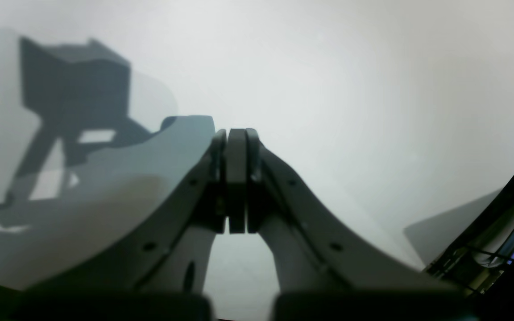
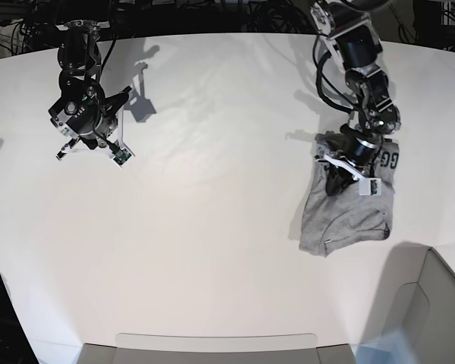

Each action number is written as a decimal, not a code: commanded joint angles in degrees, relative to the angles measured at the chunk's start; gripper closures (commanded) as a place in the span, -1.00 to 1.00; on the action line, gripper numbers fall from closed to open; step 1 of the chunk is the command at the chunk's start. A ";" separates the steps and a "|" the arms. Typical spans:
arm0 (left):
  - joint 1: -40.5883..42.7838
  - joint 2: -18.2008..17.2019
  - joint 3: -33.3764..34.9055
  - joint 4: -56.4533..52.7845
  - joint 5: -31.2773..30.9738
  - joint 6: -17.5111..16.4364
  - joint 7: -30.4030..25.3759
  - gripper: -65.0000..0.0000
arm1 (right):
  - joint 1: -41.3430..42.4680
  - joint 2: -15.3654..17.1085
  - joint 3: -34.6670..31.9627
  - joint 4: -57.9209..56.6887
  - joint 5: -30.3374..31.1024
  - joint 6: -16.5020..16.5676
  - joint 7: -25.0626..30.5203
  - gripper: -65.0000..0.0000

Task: Fold the T-shirt properly
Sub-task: 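Open the left gripper and lift it off the folded shirt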

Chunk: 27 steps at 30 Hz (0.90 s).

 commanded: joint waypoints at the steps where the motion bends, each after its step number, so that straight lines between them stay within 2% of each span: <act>1: 0.11 -1.24 -0.28 0.21 1.67 1.69 1.45 1.00 | 1.01 0.39 0.11 1.08 -0.19 0.65 0.24 1.00; 5: 0.11 -1.68 -0.19 5.75 2.11 1.69 1.45 1.00 | 1.01 0.04 0.11 3.28 0.24 0.65 0.77 1.00; 10: 0.46 -1.24 -0.19 15.24 1.76 1.69 1.45 1.00 | 0.57 -1.37 0.03 8.47 -0.11 0.65 7.01 1.00; 14: 2.49 -0.18 -0.72 23.77 1.76 1.69 1.63 1.00 | 0.57 -2.25 0.03 11.28 0.24 0.65 7.45 1.00; 18: 9.26 1.58 -0.81 34.93 1.76 1.69 1.63 1.00 | -0.57 -3.92 0.55 11.37 -0.11 0.65 7.54 1.00; 22: 19.45 4.65 -0.89 44.34 1.76 1.69 1.98 1.00 | -4.44 -4.88 0.55 11.90 -0.11 0.65 7.54 1.00; 27: 29.83 9.40 -5.64 51.02 0.09 1.69 1.54 1.00 | -10.42 -6.03 0.55 12.07 0.24 0.65 7.71 1.00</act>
